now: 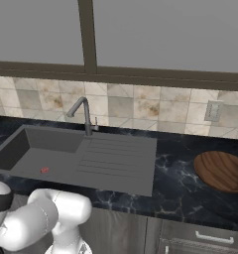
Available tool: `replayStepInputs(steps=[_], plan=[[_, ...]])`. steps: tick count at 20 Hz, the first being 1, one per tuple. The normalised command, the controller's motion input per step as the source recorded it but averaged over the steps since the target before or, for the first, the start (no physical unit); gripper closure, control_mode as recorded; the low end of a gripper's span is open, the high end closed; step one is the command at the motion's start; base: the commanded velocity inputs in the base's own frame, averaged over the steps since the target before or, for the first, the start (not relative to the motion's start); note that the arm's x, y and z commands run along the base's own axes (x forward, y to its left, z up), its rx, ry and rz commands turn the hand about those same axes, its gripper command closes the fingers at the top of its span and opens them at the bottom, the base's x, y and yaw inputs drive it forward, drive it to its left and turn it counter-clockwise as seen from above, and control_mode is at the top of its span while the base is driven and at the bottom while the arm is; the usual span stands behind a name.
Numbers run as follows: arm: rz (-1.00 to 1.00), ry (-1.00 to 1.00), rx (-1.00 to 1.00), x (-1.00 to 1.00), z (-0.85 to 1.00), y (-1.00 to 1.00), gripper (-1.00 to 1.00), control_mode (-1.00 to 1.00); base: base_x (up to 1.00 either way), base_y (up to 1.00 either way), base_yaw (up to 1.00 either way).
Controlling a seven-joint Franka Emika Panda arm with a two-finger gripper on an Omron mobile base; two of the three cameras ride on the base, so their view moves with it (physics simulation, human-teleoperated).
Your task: Remove the lemon and bell pepper from the sink. Then move the bowl and cup from the counter to the sink for washing.
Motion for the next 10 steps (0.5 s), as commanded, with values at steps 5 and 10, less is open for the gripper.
replayStepInputs(steps=[5,10], plan=[[0.0,0.0,0.0,0.13,-0.16,0.2,1.0,-1.0,0.0,0.0,0.0],[0.0,0.0,0.0,0.17,-0.18,0.21,1.0,-1.0,0.0,0.0,0.0]])
